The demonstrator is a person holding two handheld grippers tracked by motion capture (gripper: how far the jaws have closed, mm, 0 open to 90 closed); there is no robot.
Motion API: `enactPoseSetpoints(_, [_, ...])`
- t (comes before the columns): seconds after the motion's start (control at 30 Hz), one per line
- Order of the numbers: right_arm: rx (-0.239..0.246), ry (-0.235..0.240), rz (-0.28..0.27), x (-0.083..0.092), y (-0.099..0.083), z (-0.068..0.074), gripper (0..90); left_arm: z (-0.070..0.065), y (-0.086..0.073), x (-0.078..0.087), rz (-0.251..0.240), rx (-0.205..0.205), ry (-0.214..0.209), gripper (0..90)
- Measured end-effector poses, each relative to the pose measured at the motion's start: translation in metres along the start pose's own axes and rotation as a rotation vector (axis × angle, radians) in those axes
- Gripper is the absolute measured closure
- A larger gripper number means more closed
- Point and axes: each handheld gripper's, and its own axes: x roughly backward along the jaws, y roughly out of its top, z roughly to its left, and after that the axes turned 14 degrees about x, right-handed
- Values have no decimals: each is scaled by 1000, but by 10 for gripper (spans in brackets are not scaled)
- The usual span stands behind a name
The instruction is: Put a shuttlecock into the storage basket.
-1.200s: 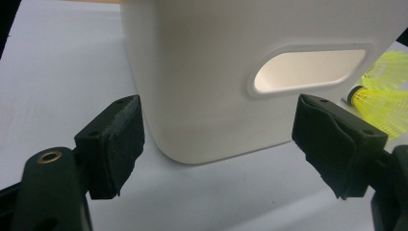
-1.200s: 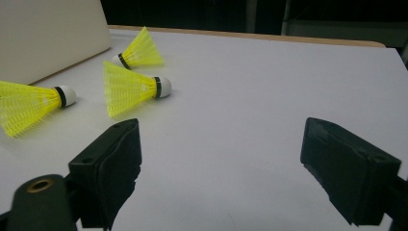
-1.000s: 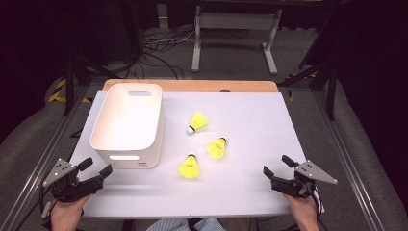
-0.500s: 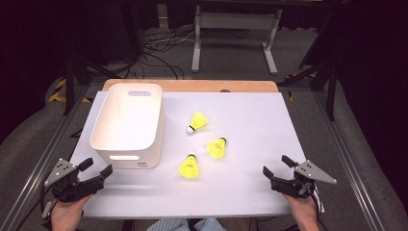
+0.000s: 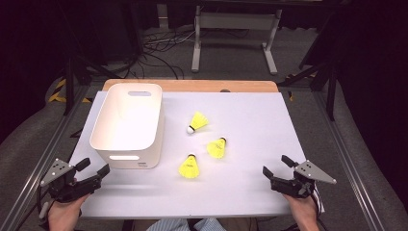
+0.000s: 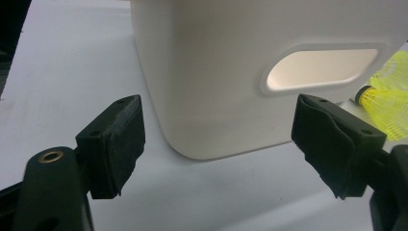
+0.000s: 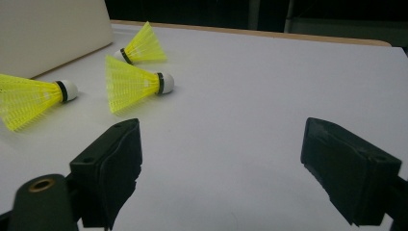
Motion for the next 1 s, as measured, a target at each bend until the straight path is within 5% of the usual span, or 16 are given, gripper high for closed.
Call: enactPoseSetpoints(1.0, [4, 5, -1, -1, 0, 0, 147, 18, 6, 8, -35, 48, 55, 205])
